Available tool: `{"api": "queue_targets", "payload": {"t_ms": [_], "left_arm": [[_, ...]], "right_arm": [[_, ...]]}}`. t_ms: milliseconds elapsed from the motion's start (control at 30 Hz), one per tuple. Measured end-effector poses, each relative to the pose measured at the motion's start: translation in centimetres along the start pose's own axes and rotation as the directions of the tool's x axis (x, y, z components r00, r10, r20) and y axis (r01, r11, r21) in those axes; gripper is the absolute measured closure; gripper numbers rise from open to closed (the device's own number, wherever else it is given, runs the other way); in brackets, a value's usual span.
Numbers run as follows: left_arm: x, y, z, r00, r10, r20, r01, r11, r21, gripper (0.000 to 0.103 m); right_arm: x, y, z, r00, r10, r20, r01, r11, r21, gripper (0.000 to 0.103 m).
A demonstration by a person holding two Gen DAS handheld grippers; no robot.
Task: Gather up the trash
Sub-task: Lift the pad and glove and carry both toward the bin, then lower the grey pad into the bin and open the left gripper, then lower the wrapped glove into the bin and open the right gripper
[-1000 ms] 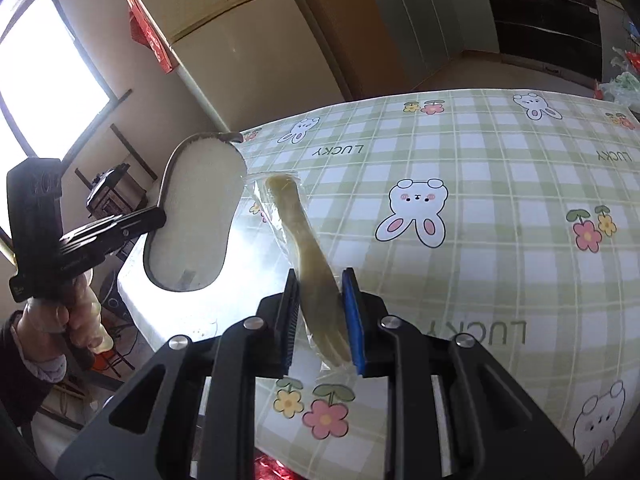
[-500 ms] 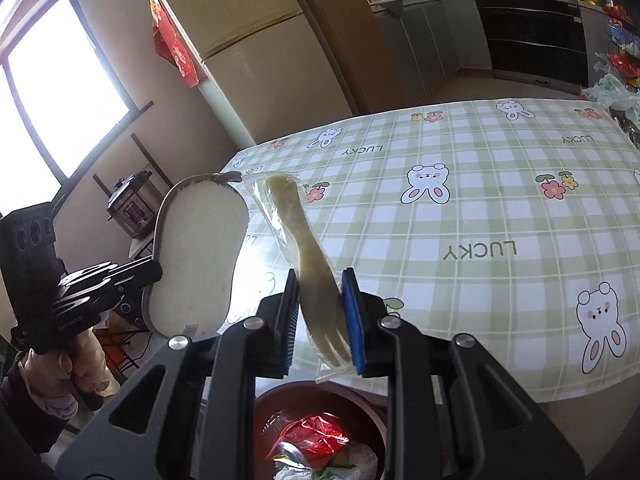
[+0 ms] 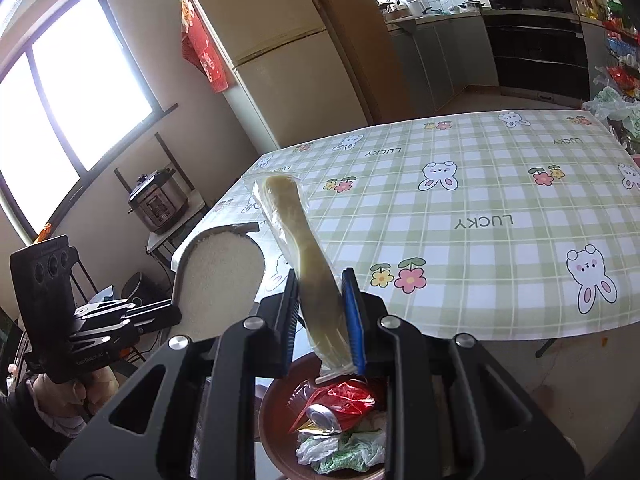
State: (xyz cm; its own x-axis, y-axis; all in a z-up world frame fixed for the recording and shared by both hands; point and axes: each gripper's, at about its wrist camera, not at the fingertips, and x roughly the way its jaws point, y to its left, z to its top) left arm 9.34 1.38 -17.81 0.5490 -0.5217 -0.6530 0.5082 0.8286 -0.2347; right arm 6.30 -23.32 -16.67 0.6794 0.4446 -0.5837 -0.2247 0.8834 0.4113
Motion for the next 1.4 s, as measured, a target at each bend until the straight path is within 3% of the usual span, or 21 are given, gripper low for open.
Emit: {"api": "queue_targets", "payload": {"t_ms": [300,467,767,833,900,1133,1267,1400], "left_arm": [[1.5,-1.5,-3.9,0.996,-0.031,-0.083,0.028,0.999,-0.037,0.096],[2.6,-1.2,-4.2,0.994,0.007,-0.112,-0.009,1.0,-0.018,0.096],[4.2,-0.2,-4.2,0.989,-0.011,-0.144,0.005,0.999,-0.048,0.093],[4.3,0.2,-4.1,0.99,-0.009,-0.141,0.0,0.998,-0.059,0.089],[4.1,0.6,-3.7,0.992,0.013,-0.127,-0.022,0.997,-0.069,0.074],[0.1,1.3,-1.4,0.991,0.13,0.028,-0.127,0.989,-0.076,0.037],[-2.7,1.3,0.0,0.967,0.219,0.134,-0.21,0.975,-0.076,0.015],[-4.9,1.3,1.1,0.929,0.303,0.213,-0.29,0.953,-0.088,0.007]], "right_arm": [[-1.3,-0.7,-2.6,1.0,-0.015,-0.028,0.016,1.0,0.018,0.078],[-0.9,-1.6,-2.8,0.999,-0.016,-0.035,0.017,0.999,0.037,0.078],[1.0,-2.3,-2.9,0.998,-0.013,-0.067,0.016,0.999,0.041,0.078],[1.2,-2.3,-2.9,0.997,-0.015,-0.071,0.018,0.999,0.039,0.078],[1.3,-2.2,-2.9,0.997,-0.02,-0.076,0.022,0.999,0.035,0.078],[1.6,-1.7,-3.5,0.994,-0.029,-0.106,0.03,1.0,0.008,0.078],[1.7,-0.9,-4.0,0.991,-0.02,-0.131,0.019,1.0,-0.009,0.078],[1.9,-0.2,-4.6,0.987,-0.001,-0.162,0.0,1.0,-0.009,0.078]]}}
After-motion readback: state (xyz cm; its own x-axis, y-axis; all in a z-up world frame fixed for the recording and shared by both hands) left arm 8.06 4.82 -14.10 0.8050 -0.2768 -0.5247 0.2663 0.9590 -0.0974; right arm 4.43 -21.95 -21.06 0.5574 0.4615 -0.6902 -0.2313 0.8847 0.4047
